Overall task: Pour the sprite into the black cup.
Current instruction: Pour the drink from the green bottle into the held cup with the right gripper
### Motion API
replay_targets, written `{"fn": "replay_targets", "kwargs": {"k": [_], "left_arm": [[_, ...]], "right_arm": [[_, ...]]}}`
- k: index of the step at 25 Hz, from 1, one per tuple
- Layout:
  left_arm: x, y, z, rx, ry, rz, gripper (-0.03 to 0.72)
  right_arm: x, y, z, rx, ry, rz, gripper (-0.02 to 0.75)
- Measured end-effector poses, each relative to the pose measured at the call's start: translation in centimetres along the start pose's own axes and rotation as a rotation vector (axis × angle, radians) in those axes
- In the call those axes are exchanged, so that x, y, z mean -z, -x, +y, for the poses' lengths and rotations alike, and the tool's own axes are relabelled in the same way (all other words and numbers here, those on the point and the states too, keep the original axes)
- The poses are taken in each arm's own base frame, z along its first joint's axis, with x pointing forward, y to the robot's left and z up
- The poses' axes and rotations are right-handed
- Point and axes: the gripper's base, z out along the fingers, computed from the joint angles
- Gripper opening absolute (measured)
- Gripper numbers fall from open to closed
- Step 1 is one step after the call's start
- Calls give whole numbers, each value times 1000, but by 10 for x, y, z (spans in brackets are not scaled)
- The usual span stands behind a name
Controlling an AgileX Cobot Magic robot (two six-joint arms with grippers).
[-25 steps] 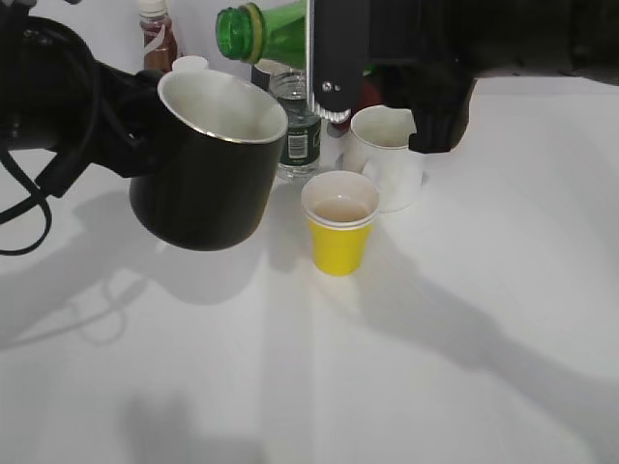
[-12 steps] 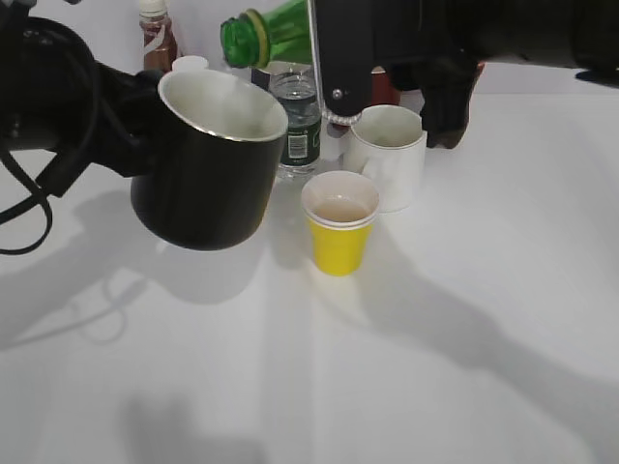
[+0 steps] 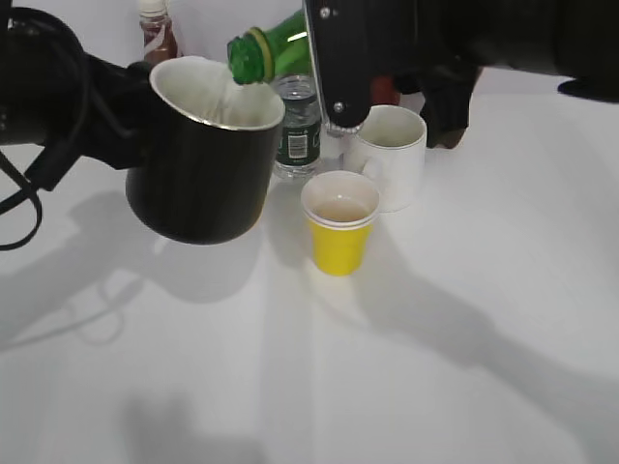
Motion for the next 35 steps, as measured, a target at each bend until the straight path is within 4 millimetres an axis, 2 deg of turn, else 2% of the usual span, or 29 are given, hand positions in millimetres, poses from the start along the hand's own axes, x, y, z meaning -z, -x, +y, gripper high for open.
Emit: {"fn": "replay_targets", "kwargs": {"k": [8,17,29,35], "left_arm": [[0,0,0,0,1,4,49],[0,-1,0,0,2,9,49],[0,-1,0,0,3,12,49],[0,-1,0,0,3,16,49]], "right_arm": [[-9,3,5,72,3,11,414],[-10,3,4,127,-20,6,414],[-10,3,3,126,-22,10,414],[-10,3,3,58,-20,10,414]]}}
